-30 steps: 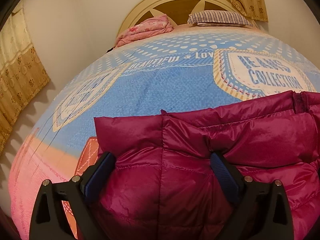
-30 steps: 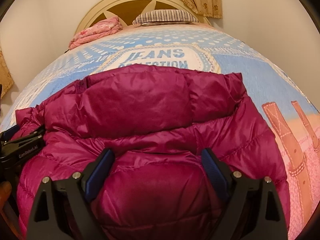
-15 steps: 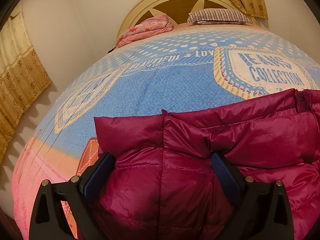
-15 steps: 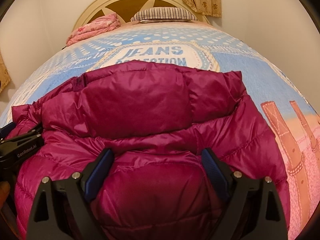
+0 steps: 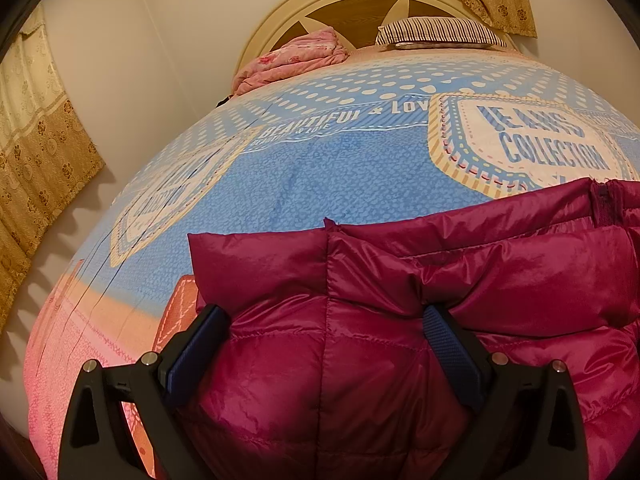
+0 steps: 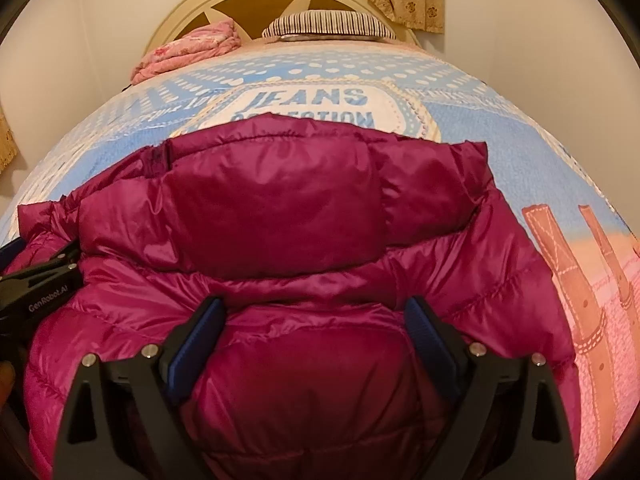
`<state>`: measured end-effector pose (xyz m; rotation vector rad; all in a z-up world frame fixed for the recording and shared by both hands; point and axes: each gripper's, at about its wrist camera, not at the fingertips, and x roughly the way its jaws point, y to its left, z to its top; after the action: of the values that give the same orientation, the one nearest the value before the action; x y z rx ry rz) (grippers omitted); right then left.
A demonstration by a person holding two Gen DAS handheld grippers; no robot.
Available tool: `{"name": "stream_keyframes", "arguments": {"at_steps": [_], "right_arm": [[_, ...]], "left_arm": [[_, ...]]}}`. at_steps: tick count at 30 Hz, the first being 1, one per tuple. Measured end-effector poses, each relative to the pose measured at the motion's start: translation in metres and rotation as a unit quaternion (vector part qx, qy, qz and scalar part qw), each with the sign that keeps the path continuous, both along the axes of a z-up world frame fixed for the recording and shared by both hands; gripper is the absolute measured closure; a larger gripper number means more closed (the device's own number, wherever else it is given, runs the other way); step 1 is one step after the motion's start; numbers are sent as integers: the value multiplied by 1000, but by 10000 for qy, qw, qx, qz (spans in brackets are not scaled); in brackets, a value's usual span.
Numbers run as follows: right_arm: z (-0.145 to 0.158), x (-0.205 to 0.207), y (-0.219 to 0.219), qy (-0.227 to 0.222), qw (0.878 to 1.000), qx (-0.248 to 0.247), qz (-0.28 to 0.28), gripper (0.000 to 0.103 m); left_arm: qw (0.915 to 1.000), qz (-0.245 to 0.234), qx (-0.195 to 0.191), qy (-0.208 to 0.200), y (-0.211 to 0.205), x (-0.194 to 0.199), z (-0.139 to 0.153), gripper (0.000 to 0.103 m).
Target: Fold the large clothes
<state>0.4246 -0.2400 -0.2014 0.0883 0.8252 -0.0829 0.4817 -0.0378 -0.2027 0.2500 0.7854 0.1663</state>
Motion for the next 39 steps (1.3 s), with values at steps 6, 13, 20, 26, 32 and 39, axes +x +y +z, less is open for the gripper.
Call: {"name": "stream_keyframes", "arguments": {"at_steps": [6, 13, 20, 26, 32, 39], "right_arm": [[0, 2, 1, 37, 10000, -52, 15, 9], [3, 3, 3, 149, 9998, -101, 132, 7], [34, -45, 25, -373, 9985, 21, 396, 4], [13, -52, 44, -360, 9976, -336, 493, 1], [2, -43, 43, -160, 9981, -341, 486, 0], [0, -37, 43, -134, 9981, -338, 496, 0]], "left_arm": [[10000, 4, 54, 60, -1, -1, 4, 3], [9993, -123, -309, -175, 8, -56, 49, 3], [9976, -486, -402, -274, -4, -109, 34, 3], [9975, -373, -599, -69, 1, -103, 7, 3], [9976, -376, -583, 10, -2, -102, 4, 3], [9977, 96, -587, -319, 39, -148, 32, 3]]}}
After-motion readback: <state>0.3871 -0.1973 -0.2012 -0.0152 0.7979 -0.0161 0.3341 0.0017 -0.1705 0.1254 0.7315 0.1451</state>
